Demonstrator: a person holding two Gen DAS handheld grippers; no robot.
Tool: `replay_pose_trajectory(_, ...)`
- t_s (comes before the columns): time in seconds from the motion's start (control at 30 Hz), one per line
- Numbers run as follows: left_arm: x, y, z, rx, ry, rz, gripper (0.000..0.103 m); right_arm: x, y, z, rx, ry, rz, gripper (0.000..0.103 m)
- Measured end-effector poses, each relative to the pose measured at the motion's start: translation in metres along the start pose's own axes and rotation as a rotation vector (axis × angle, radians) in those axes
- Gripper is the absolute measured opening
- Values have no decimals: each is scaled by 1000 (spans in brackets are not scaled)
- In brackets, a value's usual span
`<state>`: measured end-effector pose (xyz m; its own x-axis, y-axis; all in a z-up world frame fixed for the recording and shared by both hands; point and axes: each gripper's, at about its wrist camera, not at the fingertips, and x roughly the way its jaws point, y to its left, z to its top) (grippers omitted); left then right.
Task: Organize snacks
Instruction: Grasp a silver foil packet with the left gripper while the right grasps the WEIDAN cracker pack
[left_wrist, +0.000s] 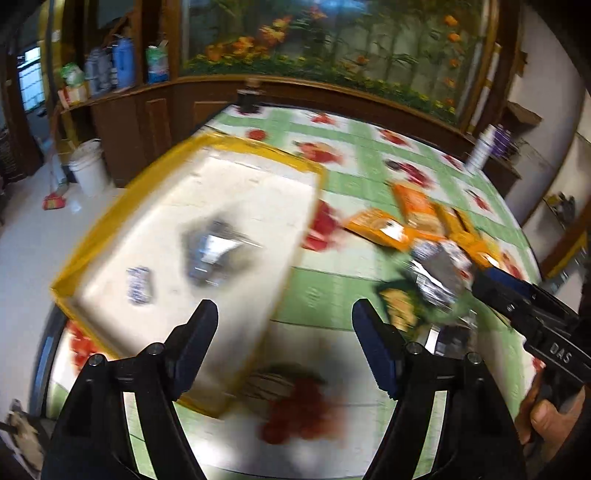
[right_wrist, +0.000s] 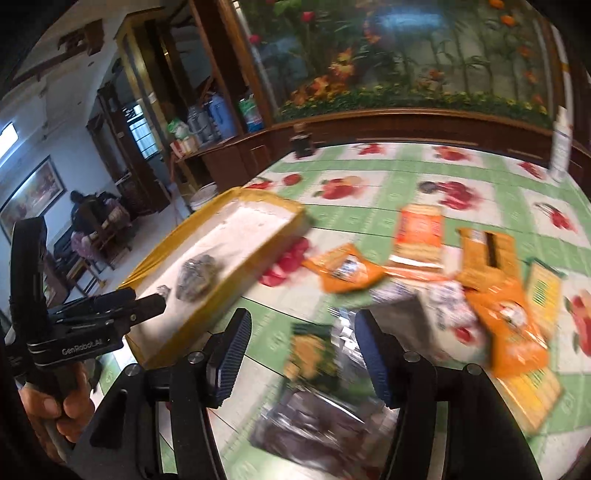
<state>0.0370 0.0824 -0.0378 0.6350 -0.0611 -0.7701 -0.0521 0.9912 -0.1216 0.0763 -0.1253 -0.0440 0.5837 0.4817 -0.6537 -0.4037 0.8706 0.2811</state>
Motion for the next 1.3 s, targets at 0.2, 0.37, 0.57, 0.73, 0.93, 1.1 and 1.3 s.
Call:
replay_pose_trajectory(0.2, 10, -55, -19, 77, 61, -117, 75, -27, -44, -23, 77, -11, -66, 66)
replay_pose_trajectory(0.37, 17, -93, -28, 163, 71, -107, 75, -44, -74, -40, 130, -16, -104, 67)
replay_pose_trajectory(0.57, 20, -120, -32, 298, 39, -143, 75, -65, -110, -53, 180, -39, -156, 73)
replay_pose_trajectory(0.73, 12, -140, -29, 575, 12, -247, 75, -77, -130, -57, 216, -45, -151, 74)
replay_pose_trajectory(0.93, 20, -149, -29, 823, 61, -275, 75, -75, -140, -56, 202, -19, -140, 76)
replay_pose_trajectory(1.1, 39, -150, -39, 882, 163, -302, 75, -58, -137, -49, 99, 44, -122, 76)
replay_pose_trajectory(1.3, 43, -149, -45, 846, 190, -314, 76, -27, -140, -34, -66, 140, -159, 76)
